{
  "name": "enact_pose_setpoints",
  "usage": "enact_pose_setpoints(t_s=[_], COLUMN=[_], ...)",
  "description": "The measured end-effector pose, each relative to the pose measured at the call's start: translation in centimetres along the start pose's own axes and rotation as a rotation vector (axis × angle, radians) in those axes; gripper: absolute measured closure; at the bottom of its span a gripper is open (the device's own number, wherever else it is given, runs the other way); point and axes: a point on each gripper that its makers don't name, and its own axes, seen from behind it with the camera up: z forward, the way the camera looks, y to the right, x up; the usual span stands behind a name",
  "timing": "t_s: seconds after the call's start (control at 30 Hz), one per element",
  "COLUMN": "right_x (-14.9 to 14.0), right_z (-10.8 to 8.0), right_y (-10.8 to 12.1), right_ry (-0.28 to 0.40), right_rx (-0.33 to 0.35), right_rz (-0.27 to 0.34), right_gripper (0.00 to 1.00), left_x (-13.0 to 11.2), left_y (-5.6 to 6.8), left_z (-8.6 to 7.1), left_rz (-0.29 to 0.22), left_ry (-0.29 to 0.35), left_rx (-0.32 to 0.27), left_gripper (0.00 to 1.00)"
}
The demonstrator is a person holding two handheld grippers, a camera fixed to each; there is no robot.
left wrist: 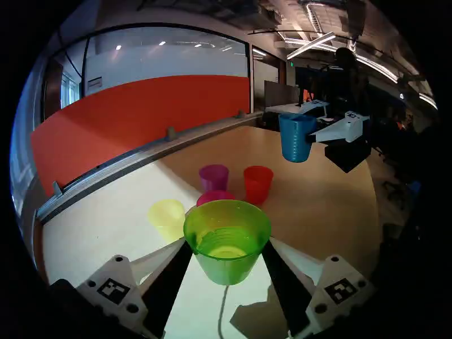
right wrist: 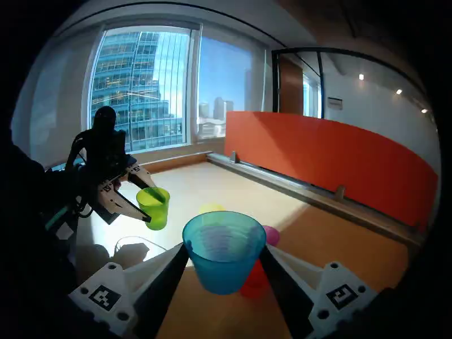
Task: Pour water
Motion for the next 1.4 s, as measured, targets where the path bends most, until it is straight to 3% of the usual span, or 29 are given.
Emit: enact_pose_setpoints(t_s=[0.8,1.4], right_x=[-4.8,-7.0], right_z=[1.3,2.2], right_y=[0.2,-0.1], right_ry=[-0.122,-0.174], right_rx=[0.01,0.025], right_rz=[-0.017,-0.02], right_gripper=[0.09,0.09], left_x=[-2.8,-5.7], left_y=[-0.4,-0.5], left_z=[1.0,3.3], left_rz=[0.016,0.038], left_ry=[-0.109,-0.23], left_rx=[-0.008,-0.046], left_gripper=[0.17,0.17])
